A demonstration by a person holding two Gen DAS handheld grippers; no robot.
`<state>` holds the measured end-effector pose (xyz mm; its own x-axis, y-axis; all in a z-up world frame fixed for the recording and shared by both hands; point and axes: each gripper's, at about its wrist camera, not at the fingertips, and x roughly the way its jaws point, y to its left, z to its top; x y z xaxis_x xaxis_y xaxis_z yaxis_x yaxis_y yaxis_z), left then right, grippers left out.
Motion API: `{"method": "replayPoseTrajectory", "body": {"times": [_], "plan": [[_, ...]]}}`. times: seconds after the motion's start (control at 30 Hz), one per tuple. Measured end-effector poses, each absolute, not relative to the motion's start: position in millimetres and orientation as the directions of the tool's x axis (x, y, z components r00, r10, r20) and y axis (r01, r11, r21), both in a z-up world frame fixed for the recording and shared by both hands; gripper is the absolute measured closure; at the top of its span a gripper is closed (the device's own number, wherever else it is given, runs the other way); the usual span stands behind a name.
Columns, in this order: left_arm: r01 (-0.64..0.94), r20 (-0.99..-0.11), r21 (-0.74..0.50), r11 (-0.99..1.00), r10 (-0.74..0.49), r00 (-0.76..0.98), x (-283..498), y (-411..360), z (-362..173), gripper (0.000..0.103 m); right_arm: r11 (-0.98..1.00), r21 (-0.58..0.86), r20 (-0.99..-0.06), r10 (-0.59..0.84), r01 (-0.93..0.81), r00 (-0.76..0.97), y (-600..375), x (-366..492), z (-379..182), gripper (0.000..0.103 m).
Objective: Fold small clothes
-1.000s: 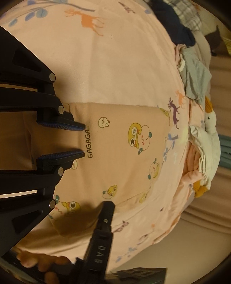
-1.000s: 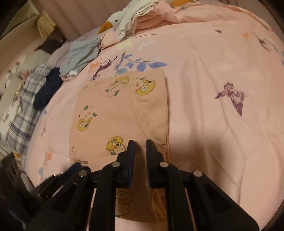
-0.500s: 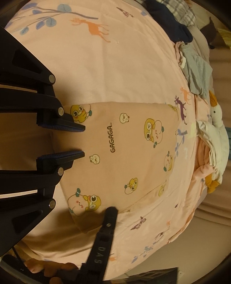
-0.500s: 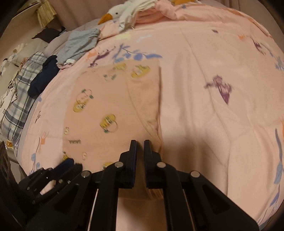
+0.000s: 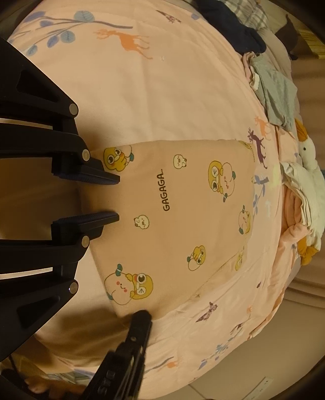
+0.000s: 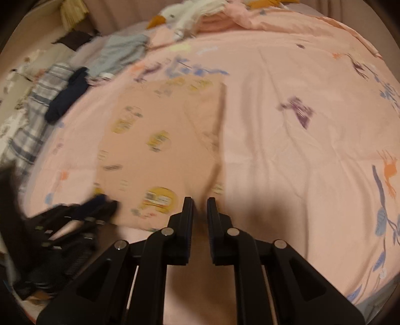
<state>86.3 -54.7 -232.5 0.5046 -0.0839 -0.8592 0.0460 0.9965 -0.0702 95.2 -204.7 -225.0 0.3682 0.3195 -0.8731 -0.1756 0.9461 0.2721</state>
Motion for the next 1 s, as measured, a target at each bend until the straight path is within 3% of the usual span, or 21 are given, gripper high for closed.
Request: {"method": "replayPoseTrajectory", "body": {"times": [0.17,0.4,0.5,0.6,0.67,0.83,1.0], "plan": [[0.062,-0.857,-0.055,0.997,-0.080,0.510,86.0,-55.7,-233.4,0.081,0.945,0.304,-0.872,0.327,-0.120,0.364,-218.0,97.0,-226.1,0.088],[0.067,-0.860,-0.055,0.996,-0.081,0.504,87.4,-55.9,-233.6,0.081,0.927,0.310,-0.855,0.369,-0.213,0.365,-206.6,87.4,-214.7,0.088],[0.075,-0.859,-0.052,0.996,-0.083,0.505,87.0,-55.7,-234.3,0.080,0.960,0.211,-0.904,0.263,-0.184,0.337,-206.1,87.8,-233.1,0.086],[0.079,-0.857,-0.056,0.995,-0.089,0.508,86.0,-55.1,-235.2,0.080,0.947,0.287,-0.885,0.321,-0.148,0.337,-222.1,88.2,-240.0,0.086],[0.081,-0.856,-0.054,0.995,-0.088,0.509,85.4,-55.3,-235.5,0.080,0.947,0.298,-0.882,0.322,-0.123,0.344,-231.4,86.8,-236.6,0.080],[0.077,-0.859,-0.045,0.996,-0.078,0.506,85.4,-57.1,-235.4,0.080,0.984,0.160,-0.887,0.179,-0.080,0.425,-238.6,79.9,-221.1,0.077],[0.079,-0.860,-0.025,0.997,-0.062,0.506,86.2,-60.9,-234.7,0.080,0.938,0.329,-0.853,0.345,-0.111,0.392,-250.5,76.6,-216.0,0.076]]}}
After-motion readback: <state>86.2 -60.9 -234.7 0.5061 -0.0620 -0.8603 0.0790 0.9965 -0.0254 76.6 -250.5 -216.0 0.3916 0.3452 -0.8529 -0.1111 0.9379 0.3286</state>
